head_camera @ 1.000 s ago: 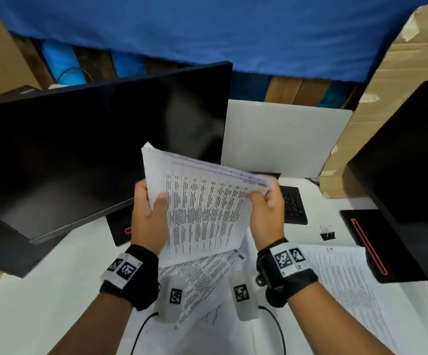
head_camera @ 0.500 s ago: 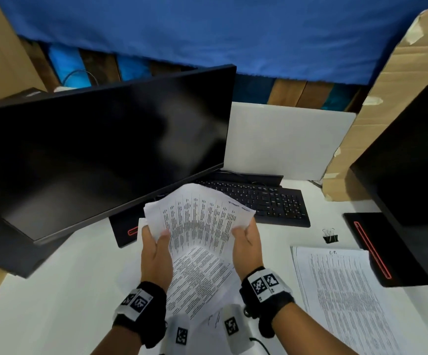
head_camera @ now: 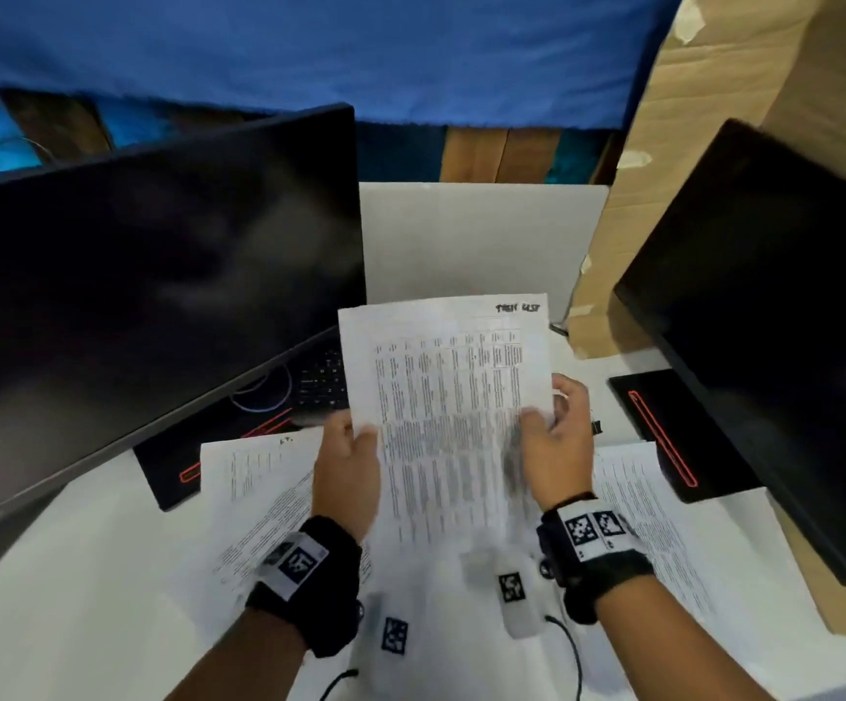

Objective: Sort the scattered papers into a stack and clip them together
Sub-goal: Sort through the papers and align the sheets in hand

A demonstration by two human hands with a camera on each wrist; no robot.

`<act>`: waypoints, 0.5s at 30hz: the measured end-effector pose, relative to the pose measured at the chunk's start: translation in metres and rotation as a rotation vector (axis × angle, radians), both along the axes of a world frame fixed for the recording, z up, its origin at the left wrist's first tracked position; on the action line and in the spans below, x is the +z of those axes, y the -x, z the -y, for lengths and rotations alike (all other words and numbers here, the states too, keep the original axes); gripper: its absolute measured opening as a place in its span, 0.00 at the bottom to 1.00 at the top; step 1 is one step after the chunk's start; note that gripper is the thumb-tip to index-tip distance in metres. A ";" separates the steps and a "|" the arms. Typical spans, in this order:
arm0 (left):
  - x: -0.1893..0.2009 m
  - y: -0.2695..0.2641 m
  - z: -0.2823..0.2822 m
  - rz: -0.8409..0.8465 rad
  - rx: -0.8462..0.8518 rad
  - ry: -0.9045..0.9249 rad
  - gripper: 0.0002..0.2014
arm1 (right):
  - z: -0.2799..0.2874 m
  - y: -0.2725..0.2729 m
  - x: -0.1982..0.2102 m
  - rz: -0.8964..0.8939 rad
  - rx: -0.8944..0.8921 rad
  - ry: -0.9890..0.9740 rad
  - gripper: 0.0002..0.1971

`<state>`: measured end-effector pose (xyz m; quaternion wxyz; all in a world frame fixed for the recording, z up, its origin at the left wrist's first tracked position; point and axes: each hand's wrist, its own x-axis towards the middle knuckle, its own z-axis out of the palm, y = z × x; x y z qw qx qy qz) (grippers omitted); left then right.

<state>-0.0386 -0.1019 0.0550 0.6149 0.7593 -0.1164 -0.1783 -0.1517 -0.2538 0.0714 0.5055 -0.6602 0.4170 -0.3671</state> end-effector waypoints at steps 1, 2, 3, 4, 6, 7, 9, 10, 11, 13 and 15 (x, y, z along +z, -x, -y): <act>-0.006 0.009 0.012 0.027 -0.086 -0.074 0.05 | 0.016 0.016 0.000 -0.025 -0.049 0.010 0.19; -0.012 0.021 0.023 0.038 -0.173 -0.128 0.05 | 0.032 0.034 -0.003 -0.087 -0.087 0.024 0.19; -0.018 0.032 0.034 0.021 -0.258 -0.170 0.06 | 0.048 0.050 -0.007 -0.176 -0.113 0.039 0.18; -0.025 0.044 0.045 -0.009 -0.336 -0.206 0.07 | 0.064 0.067 -0.012 -0.271 -0.129 0.050 0.18; -0.041 0.068 0.066 -0.058 -0.457 -0.283 0.10 | 0.089 0.097 -0.026 -0.426 -0.155 0.040 0.19; -0.048 0.079 0.075 -0.097 -0.501 -0.317 0.12 | 0.099 0.110 -0.035 -0.488 -0.166 0.022 0.20; -0.059 0.098 0.092 -0.169 -0.576 -0.381 0.15 | 0.113 0.132 -0.051 -0.593 -0.177 -0.007 0.20; -0.063 0.106 0.099 -0.184 -0.608 -0.405 0.15 | 0.118 0.141 -0.058 -0.638 -0.184 -0.017 0.20; -0.067 0.112 0.106 -0.194 -0.639 -0.433 0.14 | 0.124 0.149 -0.065 -0.680 -0.191 -0.033 0.20; -0.077 0.121 0.118 -0.223 -0.699 -0.501 0.11 | 0.133 0.160 -0.078 -0.759 -0.199 -0.075 0.20; -0.084 0.128 0.128 -0.209 -0.731 -0.573 0.13 | 0.138 0.166 -0.091 -0.842 -0.199 -0.128 0.22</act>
